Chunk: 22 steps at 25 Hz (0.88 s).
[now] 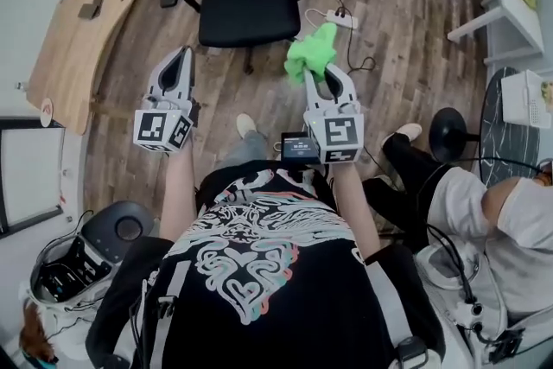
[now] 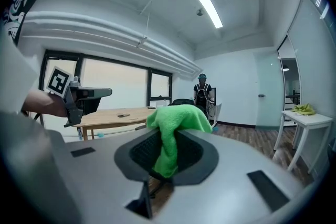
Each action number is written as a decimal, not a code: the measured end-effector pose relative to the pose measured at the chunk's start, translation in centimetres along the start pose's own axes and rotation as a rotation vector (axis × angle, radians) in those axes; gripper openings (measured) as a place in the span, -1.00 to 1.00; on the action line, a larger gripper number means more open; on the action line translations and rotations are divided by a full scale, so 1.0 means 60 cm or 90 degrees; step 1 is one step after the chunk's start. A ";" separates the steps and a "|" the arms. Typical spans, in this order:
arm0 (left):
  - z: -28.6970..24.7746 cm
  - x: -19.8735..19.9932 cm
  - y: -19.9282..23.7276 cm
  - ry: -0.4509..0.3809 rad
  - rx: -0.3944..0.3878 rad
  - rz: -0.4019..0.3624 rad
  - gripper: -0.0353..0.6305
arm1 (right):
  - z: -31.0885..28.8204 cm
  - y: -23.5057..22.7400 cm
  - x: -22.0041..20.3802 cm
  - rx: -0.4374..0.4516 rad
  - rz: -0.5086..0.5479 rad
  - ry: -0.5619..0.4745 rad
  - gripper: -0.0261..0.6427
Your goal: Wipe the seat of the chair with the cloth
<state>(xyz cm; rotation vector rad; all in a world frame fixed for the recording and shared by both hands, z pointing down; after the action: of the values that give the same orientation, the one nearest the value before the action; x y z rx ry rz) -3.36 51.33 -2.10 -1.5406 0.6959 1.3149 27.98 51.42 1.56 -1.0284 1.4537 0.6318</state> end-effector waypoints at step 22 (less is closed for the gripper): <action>-0.305 -0.188 0.189 0.043 -0.050 0.058 -0.89 | -0.366 -0.061 -0.001 -0.028 0.000 0.057 -0.76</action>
<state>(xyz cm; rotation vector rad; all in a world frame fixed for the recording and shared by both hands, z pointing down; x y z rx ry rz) -8.77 28.54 4.55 -1.6399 0.7722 1.3772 20.36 30.94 5.91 -1.1025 1.5232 0.6267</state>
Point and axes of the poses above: the fingertips, and each gripper's own axes: z backward along the fingers, y to its left, x out of its top, the point moved 8 cm from there along z, backward along the fingers, and after that the axes turned 13 degrees about -z, right-handed, at the moved point
